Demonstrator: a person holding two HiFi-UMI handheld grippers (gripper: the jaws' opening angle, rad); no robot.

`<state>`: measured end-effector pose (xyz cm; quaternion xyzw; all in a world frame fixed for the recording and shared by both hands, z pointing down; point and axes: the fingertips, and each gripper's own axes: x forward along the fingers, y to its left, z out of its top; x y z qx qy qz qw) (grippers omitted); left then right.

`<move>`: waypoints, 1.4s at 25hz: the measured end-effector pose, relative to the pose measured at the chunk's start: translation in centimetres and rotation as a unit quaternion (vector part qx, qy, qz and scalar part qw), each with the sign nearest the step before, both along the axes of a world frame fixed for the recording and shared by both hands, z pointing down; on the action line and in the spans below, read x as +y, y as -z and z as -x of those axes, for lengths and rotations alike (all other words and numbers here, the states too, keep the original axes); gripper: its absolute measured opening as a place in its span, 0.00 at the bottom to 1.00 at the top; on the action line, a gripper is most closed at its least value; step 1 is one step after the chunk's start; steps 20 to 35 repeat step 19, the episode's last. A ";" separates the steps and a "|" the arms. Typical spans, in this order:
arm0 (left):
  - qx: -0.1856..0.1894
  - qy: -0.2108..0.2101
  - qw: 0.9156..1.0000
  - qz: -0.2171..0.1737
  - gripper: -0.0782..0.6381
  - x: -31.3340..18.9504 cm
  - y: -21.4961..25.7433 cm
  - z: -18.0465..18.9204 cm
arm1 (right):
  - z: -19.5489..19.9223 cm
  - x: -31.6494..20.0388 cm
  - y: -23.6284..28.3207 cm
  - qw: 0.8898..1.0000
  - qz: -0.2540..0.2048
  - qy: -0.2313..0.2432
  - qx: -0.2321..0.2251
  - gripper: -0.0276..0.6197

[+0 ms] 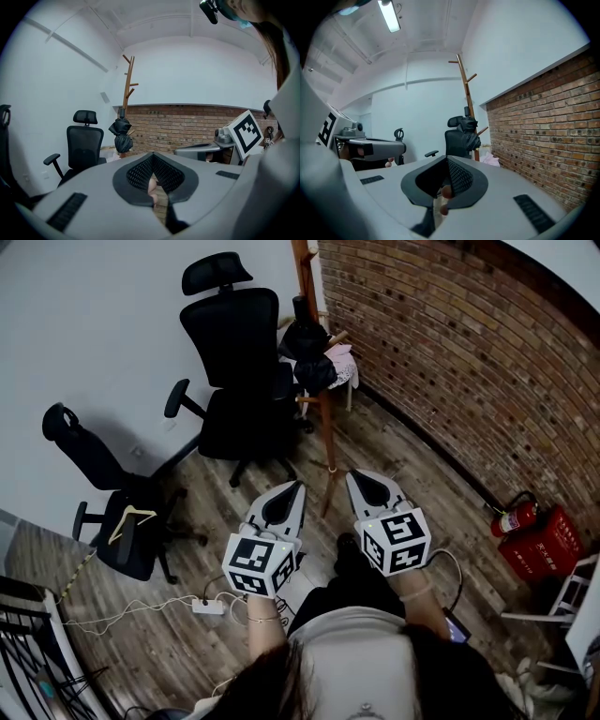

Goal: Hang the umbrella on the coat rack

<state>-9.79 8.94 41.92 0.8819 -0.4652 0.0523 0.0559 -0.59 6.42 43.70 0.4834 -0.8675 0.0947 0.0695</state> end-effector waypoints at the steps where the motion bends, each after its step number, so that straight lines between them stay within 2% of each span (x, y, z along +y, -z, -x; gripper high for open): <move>1: 0.002 0.001 1.000 -0.001 0.12 0.2 0.1 0.0 | 0.1 0.3 0.0 1.000 -0.001 0.001 0.001 0.10; 6: 0.014 0.001 1.000 0.002 0.12 1.0 0.3 -0.3 | -0.2 1.1 0.0 1.000 -0.006 0.005 0.005 0.10; 17: 0.075 -0.005 0.997 -0.004 0.12 1.3 1.8 -0.2 | 0.0 1.7 0.8 1.000 -0.017 0.010 0.001 0.10; 35: 0.078 -0.012 0.997 -0.006 0.12 1.5 1.9 -0.6 | -0.2 1.9 0.8 1.000 -0.016 0.011 0.000 0.10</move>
